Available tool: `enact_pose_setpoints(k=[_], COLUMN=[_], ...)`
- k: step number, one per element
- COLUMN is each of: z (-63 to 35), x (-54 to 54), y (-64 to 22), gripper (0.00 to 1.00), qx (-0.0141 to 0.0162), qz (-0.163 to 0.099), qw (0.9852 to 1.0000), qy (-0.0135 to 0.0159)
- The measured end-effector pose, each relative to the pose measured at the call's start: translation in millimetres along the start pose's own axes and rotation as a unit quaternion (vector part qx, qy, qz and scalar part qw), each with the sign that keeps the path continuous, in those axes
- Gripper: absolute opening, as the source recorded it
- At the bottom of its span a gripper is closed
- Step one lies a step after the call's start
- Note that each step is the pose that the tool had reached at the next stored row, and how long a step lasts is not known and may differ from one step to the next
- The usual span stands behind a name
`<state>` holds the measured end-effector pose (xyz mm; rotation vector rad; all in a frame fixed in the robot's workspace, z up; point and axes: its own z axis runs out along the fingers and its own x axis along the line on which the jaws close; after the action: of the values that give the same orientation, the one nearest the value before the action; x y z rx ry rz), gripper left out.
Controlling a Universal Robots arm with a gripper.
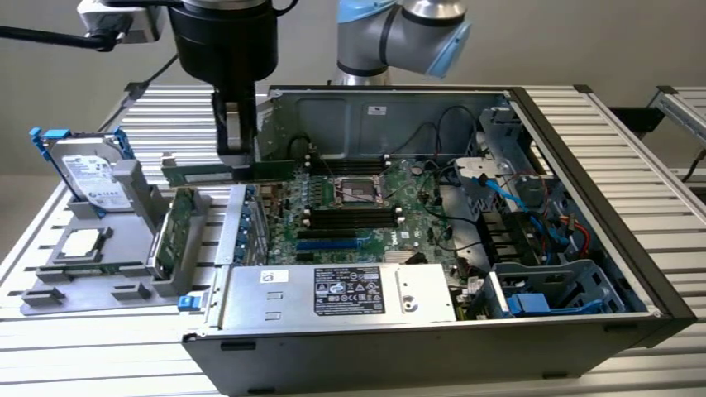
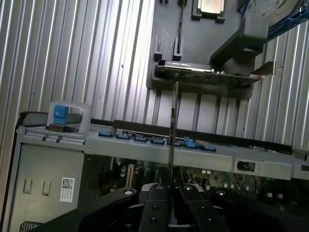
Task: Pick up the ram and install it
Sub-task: 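Pick up the ram and move it above insertion slot, then insert the ram into the slot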
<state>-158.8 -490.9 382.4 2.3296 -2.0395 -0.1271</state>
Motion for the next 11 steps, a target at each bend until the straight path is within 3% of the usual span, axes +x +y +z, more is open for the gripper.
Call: enact_pose_setpoints(k=[11], z=[-4.4], x=[0.9], y=[-49.9], gripper=[0.14], qx=[-0.0001], qz=[0.000], qw=[1.0000], qy=[-0.0001])
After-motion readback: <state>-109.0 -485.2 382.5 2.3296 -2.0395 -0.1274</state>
